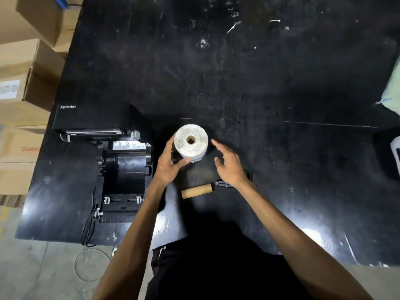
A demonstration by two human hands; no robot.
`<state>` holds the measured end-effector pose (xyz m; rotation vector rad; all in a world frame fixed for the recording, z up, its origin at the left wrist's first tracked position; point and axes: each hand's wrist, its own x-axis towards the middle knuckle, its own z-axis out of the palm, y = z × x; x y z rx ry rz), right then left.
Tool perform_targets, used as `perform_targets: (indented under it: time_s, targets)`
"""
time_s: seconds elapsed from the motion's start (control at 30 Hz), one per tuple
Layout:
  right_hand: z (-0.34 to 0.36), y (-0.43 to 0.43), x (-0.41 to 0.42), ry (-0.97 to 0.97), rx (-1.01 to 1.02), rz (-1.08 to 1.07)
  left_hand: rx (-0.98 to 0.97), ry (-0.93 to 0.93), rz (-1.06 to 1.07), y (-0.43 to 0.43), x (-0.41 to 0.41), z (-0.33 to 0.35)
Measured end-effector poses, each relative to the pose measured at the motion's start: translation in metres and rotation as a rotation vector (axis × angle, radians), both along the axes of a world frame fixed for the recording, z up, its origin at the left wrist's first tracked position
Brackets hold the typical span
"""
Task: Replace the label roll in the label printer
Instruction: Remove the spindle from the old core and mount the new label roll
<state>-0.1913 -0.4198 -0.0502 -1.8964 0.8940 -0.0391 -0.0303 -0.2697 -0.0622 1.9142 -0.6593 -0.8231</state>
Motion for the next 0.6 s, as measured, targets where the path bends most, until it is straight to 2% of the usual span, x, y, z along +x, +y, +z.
perform_targets:
  time_s: [0.13,0.3,0.47,0.53,0.6]
  targets:
    - [-0.008,0.004,0.013,0.021,0.102,-0.018,-0.009,-0.069,-0.019,0.000,0.009,-0.003]
    - [-0.013,-0.004,0.015,-0.014,0.178,-0.083,-0.018,-0.015,0.019,-0.017,0.009,-0.004]
    - [-0.007,-0.029,0.027,-0.110,0.306,-0.199,0.009,-0.148,-0.057,-0.047,0.012,-0.007]
    - [-0.001,-0.037,0.032,-0.113,0.375,-0.248,0.001,-0.137,-0.076,-0.058,0.010,-0.008]
    - [0.004,-0.045,0.037,-0.112,0.428,-0.288,0.017,-0.086,-0.008,-0.067,0.008,-0.005]
